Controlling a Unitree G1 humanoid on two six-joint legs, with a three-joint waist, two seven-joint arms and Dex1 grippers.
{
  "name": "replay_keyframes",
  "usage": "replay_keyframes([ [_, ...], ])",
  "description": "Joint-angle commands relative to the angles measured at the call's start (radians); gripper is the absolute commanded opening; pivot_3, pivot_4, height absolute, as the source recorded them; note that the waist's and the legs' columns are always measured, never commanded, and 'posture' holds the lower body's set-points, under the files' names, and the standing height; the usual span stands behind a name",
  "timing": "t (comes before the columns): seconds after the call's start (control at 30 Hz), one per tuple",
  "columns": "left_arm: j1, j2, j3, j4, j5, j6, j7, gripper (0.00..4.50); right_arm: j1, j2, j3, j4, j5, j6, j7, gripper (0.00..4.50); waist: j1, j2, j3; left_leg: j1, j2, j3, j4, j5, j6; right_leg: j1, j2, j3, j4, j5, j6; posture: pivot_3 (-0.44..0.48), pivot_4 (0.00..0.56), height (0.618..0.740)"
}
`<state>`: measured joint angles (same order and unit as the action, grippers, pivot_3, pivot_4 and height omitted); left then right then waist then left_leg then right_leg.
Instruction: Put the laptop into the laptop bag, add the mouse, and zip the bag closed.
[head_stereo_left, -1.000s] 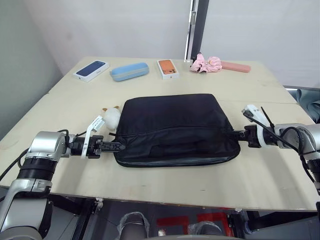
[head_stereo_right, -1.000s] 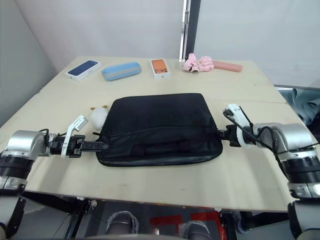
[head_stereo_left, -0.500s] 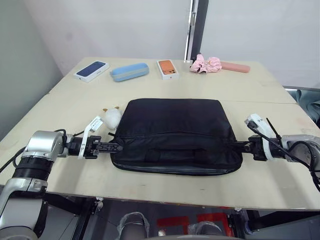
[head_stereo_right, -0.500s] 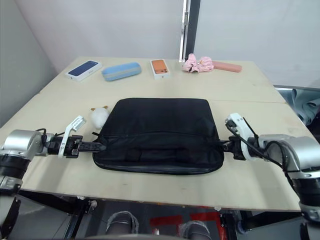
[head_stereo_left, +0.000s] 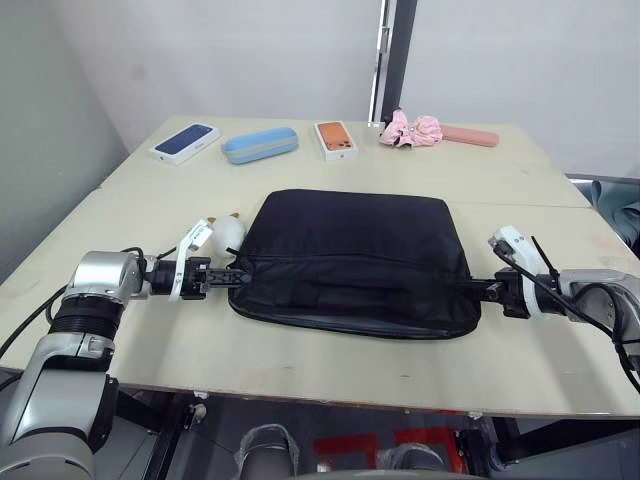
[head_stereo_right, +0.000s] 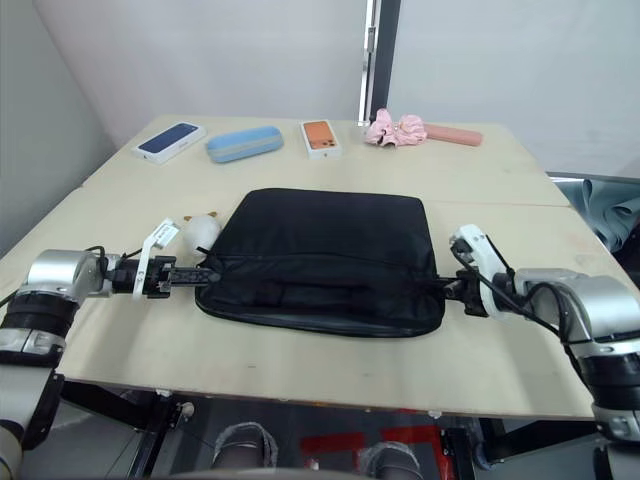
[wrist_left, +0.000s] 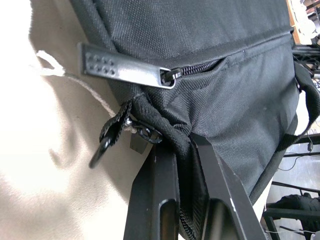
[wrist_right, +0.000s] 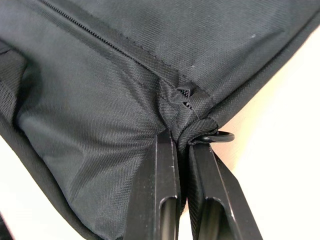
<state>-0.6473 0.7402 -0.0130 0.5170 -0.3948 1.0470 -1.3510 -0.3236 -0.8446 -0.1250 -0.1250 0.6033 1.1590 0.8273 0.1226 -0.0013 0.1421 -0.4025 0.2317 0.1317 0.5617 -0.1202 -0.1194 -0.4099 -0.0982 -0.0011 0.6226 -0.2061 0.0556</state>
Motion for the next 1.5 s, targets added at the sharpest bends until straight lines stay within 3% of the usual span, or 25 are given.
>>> replay_keyframes([
  [0.03,-0.007,-0.046,-0.022,-0.06,-0.053,-0.013,-0.042,0.0,-0.049,0.059,0.026,-0.003,0.028,-0.066,0.041,0.02,-0.001,0.0,0.0,0.0,0.0,0.0,0.0,0.0,0.0,0.0,0.0,0.0,0.0,0.0,0.0,0.0,0.15,0.74],
  [0.33,-0.012,-0.048,-0.005,-0.041,-0.054,-0.019,-0.039,0.0,-0.073,0.068,0.037,0.04,0.018,-0.061,0.054,0.02,-0.002,0.0,0.0,0.0,0.0,0.0,0.001,0.0,0.0,0.0,0.0,0.0,0.001,0.0,0.0,0.0,0.15,0.74],
  [0.5,-0.051,-0.057,0.03,0.042,-0.023,-0.057,0.024,1.9,-0.067,0.054,0.006,0.034,0.055,-0.023,0.076,1.8,-0.001,0.0,0.0,0.001,0.0,0.0,0.001,0.0,0.0,0.001,0.0,0.0,0.001,0.0,0.0,0.0,0.15,0.74],
  [0.73,-0.039,0.037,0.014,-0.013,-0.046,-0.034,-0.071,4.38,-0.063,-0.036,-0.055,0.04,0.064,-0.024,0.116,4.19,-0.005,0.0,0.0,-0.001,0.0,0.0,0.001,0.0,0.0,-0.001,0.0,0.0,0.001,0.0,0.0,0.0,0.15,0.74],
  [0.77,-0.029,0.058,0.005,-0.015,-0.033,-0.061,-0.081,4.5,-0.054,-0.057,-0.066,0.035,0.068,-0.03,0.13,4.45,-0.004,0.0,0.0,-0.002,0.0,0.0,0.001,0.0,0.0,-0.002,0.0,0.0,0.001,0.0,0.0,0.0,0.15,0.74],
  [1.03,-0.008,0.25,0.114,-0.061,-0.076,-0.187,-0.171,4.5,0.073,-0.234,-0.264,-0.109,0.151,-0.055,0.244,4.45,0.003,0.0,0.0,-0.003,0.002,0.0,-0.002,0.0,0.0,-0.003,0.001,-0.001,-0.004,0.0,0.0,0.0,0.15,0.74],
  [1.17,0.036,0.346,0.211,-0.124,-0.051,-0.427,-0.201,4.5,0.19,-0.222,-0.424,-0.21,0.085,-0.268,0.284,4.45,0.007,0.0,0.0,-0.002,0.002,0.001,-0.002,0.0,0.0,-0.003,0.001,0.0,-0.004,0.0,0.0,0.0,0.15,0.74],
  [1.37,0.105,0.435,0.303,-0.247,-0.127,-0.51,-0.26,4.5,0.28,-0.23,-0.543,-0.245,0.049,-0.414,0.314,4.45,0.006,0.0,0.0,-0.001,0.001,0.002,-0.002,0.0,0.001,-0.002,0.0,0.0,-0.003,0.0,0.0,0.0,0.15,0.74],
  [1.5,0.128,0.432,0.317,-0.333,-0.173,-0.523,-0.26,4.5,0.27,-0.255,-0.568,-0.253,0.072,-0.422,0.319,4.45,0.005,0.0,0.0,-0.001,0.002,0.003,-0.002,0.0,0.001,-0.003,0.0,0.001,-0.001,0.0,0.0,0.0,0.15,0.74],
])
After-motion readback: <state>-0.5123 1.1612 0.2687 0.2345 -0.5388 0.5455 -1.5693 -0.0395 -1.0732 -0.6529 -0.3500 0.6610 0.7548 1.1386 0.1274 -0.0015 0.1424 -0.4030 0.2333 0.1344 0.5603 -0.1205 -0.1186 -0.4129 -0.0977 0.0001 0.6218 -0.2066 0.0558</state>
